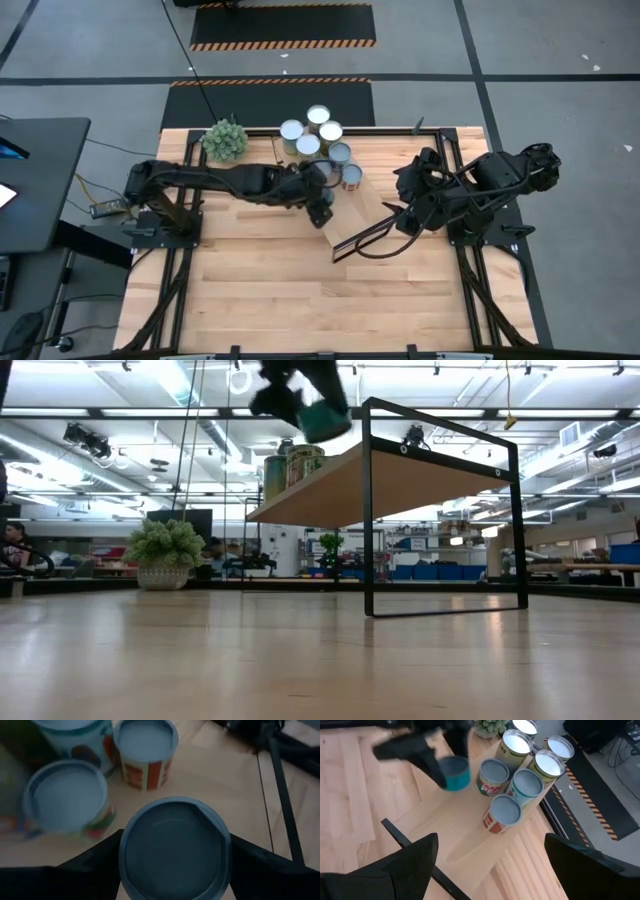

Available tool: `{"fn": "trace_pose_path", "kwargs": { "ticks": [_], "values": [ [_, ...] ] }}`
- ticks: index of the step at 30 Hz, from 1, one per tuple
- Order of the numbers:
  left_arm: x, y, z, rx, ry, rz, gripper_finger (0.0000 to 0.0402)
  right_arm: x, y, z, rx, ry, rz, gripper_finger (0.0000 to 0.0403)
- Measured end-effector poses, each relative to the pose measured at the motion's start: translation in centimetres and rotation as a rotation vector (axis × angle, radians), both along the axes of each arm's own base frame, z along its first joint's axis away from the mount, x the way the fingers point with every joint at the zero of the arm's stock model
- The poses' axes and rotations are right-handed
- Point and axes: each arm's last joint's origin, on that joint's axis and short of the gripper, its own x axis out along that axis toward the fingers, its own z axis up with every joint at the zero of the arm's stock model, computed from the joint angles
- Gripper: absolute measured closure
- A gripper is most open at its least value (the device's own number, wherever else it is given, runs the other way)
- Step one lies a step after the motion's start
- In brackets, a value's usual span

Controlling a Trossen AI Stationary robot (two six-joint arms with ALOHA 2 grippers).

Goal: Pick and place cans onto a shelf
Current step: Put the blue tuna can on the shelf

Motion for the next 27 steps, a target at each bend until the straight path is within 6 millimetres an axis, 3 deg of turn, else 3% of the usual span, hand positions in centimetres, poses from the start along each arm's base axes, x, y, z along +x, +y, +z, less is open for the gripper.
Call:
{"fn": "trace_pose_path", "kwargs": {
  "ticks": [8, 15, 27],
  "values": [
    [2.1, 0.4, -2.9, 0.071, 0.059, 0.029, 0.0116, 0.4, 0.2, 0.2, 0.018, -0.045, 0.003, 0.003],
    [2.5, 1.4, -3.7, 0.174, 0.105, 0.046, 0.0105, 0.5, 0.3, 0.4, 0.027, -0.067, 0.005, 0.003],
    [2.9, 1.3, -4.2, 0.154, 0.111, 0.011, 0.0092, 0.5, 0.3, 0.4, 0.03, -0.071, 0.007, 0.003]
  ]
}}
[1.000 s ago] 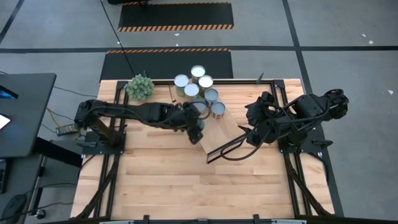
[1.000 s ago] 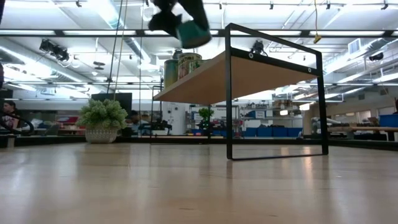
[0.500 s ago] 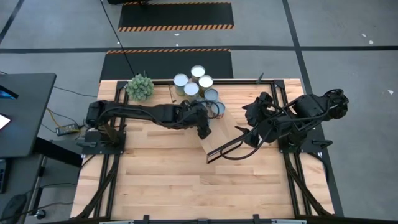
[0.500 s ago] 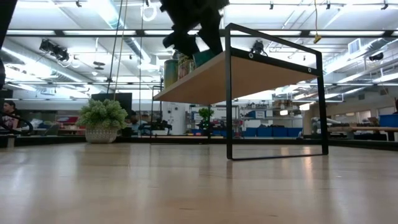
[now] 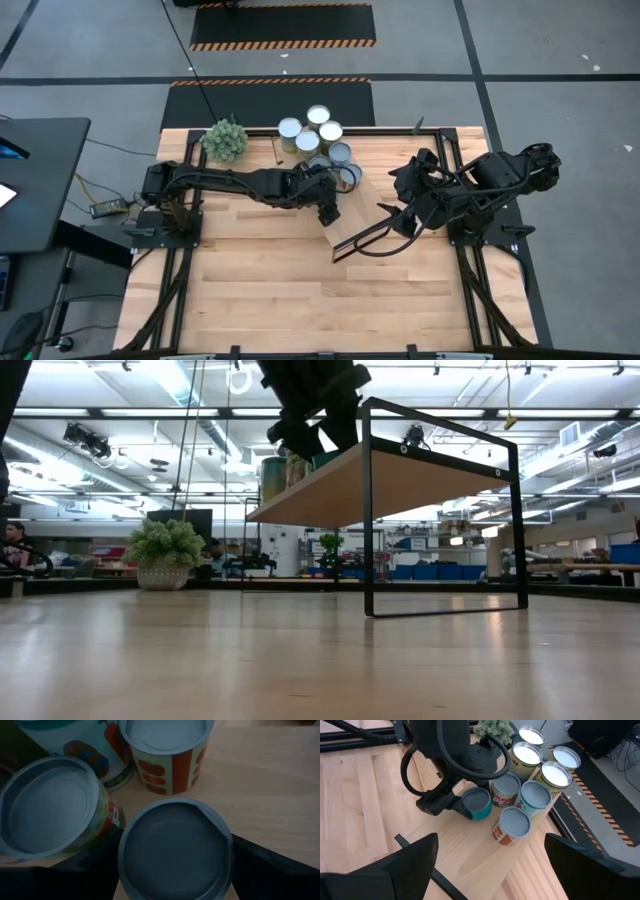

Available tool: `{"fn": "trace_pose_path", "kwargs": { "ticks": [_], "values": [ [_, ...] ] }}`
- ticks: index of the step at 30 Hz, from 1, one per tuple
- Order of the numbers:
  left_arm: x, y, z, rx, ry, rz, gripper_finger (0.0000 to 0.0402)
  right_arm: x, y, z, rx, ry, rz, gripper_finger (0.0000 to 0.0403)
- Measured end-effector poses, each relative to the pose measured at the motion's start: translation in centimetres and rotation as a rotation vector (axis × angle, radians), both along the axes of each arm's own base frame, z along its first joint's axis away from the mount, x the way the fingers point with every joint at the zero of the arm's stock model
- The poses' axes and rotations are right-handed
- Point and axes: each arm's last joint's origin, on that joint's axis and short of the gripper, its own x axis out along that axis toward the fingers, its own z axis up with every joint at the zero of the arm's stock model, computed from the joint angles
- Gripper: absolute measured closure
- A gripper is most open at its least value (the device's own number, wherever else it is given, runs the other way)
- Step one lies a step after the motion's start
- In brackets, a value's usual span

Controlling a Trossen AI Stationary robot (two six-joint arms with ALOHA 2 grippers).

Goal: Pick and place cans onto a shelf
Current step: Put the blue tuna can on the shelf

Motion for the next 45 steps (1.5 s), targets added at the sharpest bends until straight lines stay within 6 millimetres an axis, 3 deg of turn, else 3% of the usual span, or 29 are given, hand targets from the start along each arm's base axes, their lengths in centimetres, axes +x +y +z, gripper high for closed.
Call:
{"fn": "trace_pose_path", "kwargs": {
  "ticks": [13, 32, 45],
  "values": [
    [0.0, -0.2, 0.0, 0.06, 0.044, -0.077, 0.0087, 0.0, 0.0, 0.0, -0.021, 0.012, 0.023, 0.003],
    [-0.1, 2.7, -0.2, -0.188, 0.015, -0.078, 0.0086, 0.4, 0.3, 0.3, -0.053, 0.003, 0.11, 0.003],
    [-0.1, 3.0, -0.2, -0.219, 0.004, -0.08, 0.0086, 0.4, 0.3, 0.3, -0.053, 0.004, 0.111, 0.003]
  ]
}}
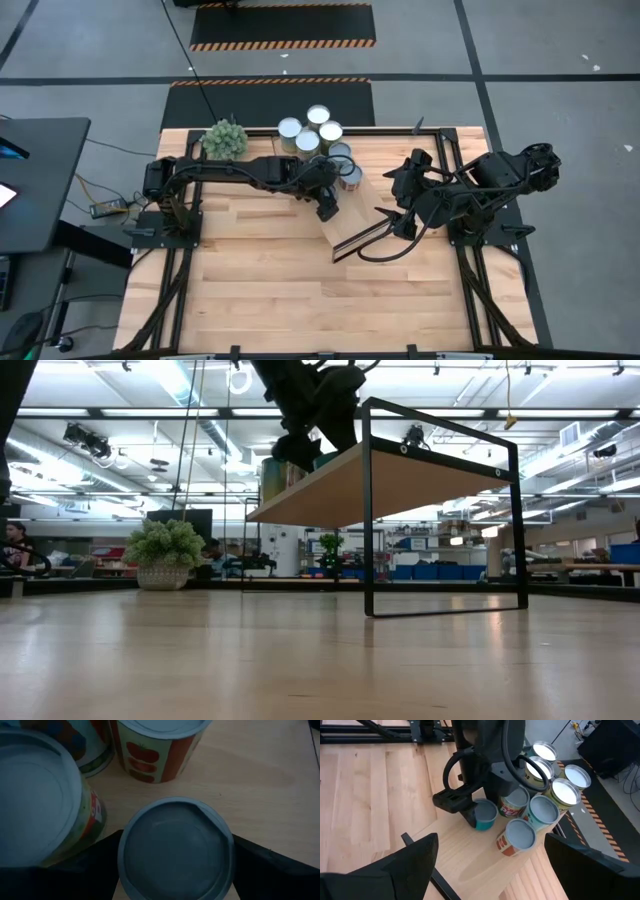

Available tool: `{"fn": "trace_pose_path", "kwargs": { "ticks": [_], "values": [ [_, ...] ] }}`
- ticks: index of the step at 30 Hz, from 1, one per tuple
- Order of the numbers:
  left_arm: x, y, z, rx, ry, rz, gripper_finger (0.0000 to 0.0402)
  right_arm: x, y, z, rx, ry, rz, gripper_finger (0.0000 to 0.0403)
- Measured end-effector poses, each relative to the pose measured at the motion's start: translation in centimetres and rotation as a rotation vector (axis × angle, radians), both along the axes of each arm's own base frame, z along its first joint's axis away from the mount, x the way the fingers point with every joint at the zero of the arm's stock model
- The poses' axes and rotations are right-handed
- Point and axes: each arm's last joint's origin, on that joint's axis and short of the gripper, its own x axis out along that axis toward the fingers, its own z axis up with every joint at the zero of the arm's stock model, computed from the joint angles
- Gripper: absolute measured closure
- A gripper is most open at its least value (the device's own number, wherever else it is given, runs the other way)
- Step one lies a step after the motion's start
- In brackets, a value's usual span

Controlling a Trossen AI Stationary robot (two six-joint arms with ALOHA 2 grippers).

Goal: Pick and place cans onto a shelf
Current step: Put the blue tuna can on the shelf

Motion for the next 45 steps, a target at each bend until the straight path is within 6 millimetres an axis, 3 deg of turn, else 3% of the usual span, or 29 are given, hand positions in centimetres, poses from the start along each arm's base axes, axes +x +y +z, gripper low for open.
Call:
{"fn": "trace_pose_path", "kwargs": {
  "ticks": [33, 40, 45],
  "values": [
    [0.1, -0.5, -0.9, -0.022, 0.064, 0.027, 0.0081, 0.5, 0.2, -0.2, 0.019, -0.01, -0.022, 0.003],
    [0.2, -0.5, -1.0, -0.03, 0.055, 0.053, 0.0025, 0.4, 0.2, -0.2, 0.014, -0.007, -0.016, 0.003],
    [0.3, -0.5, -1.0, -0.028, 0.049, 0.053, 0.0013, 0.4, 0.2, -0.2, 0.015, -0.008, -0.017, 0.003]
  ]
}}
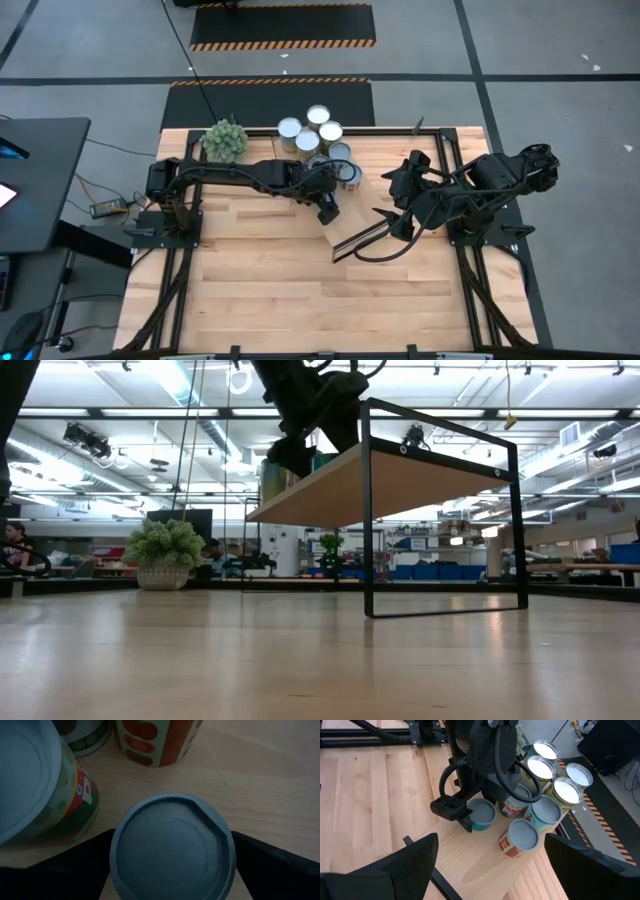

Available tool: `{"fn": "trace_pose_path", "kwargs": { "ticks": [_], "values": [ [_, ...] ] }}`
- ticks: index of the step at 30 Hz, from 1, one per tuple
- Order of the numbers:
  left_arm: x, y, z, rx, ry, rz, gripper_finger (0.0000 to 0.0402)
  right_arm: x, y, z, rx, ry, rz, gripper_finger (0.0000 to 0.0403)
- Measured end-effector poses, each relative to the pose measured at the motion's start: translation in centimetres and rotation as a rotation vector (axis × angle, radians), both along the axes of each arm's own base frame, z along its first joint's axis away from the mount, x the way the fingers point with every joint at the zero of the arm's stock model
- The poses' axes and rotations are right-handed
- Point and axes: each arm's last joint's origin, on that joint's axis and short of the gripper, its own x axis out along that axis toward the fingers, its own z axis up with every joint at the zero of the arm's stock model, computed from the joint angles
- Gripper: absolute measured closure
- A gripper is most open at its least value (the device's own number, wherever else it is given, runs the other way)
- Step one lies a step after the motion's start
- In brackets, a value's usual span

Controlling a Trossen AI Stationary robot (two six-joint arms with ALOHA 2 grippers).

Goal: Pick and place cans onto a shelf
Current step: Put the blue tuna can on the shelf

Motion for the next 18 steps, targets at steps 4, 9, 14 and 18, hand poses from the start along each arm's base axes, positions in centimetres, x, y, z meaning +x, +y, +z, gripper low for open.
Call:
{"fn": "trace_pose_path", "kwargs": {
  "ticks": [4, 9, 14, 18],
  "values": [
    [0.0, -0.19, -0.03, 0.003, 0.004, -0.013, 0.0013, 0.0, 0.0, 0.0, 0.003, -0.001, -0.002, 0.003],
    [-0.06, -0.29, -0.08, 0.009, 0.016, -0.04, 0.0013, -0.01, 0.0, 0.01, 0.003, -0.001, -0.002, 0.003],
    [-0.14, -0.38, 0.05, 0.016, 0.018, -0.06, 0.0013, -0.01, 0.0, 0.0, 0.005, -0.001, -0.001, 0.003],
    [-0.47, -0.41, 0.3, 0.014, 0.028, -0.065, 0.0012, -0.01, 0.0, 0.01, 0.005, -0.001, -0.001, 0.003]
  ]
}}
